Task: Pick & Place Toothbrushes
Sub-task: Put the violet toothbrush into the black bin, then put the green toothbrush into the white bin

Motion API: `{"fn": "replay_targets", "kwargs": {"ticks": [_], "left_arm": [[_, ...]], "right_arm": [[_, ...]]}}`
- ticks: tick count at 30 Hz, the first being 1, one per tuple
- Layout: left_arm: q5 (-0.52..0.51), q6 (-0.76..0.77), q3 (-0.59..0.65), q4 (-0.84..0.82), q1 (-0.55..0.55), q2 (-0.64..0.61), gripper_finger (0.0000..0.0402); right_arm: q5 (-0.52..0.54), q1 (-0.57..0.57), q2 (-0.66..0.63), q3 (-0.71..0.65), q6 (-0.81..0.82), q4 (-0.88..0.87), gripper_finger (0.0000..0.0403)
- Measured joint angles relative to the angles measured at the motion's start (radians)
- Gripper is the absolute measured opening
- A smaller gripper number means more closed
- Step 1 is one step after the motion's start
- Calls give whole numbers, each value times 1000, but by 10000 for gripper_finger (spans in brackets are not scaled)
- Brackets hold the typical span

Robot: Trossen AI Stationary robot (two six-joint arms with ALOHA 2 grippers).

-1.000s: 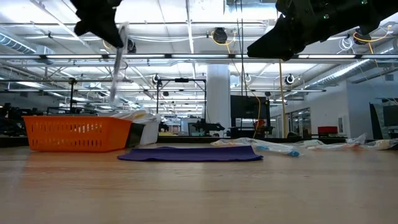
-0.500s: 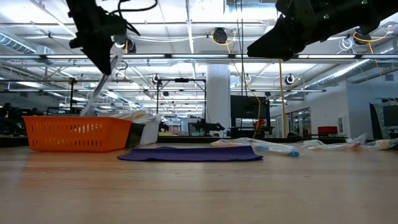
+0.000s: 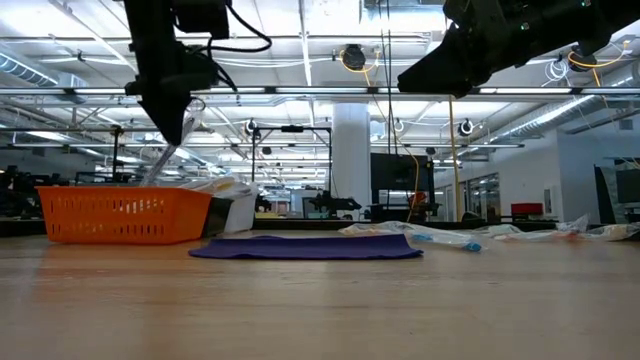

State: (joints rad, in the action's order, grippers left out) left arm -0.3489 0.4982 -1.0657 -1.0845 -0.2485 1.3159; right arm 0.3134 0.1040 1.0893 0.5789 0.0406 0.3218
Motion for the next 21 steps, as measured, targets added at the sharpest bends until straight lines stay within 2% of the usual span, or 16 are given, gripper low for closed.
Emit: {"fn": "replay_targets", "kwargs": {"ticks": [16, 21], "left_arm": [[-18, -48, 0, 92, 0, 21, 207], [-13, -56, 0, 109, 0, 21, 241]], "right_arm": [[-1, 0, 0, 0, 15, -3, 130], [-1, 0, 0, 0, 15, -17, 130]]}}
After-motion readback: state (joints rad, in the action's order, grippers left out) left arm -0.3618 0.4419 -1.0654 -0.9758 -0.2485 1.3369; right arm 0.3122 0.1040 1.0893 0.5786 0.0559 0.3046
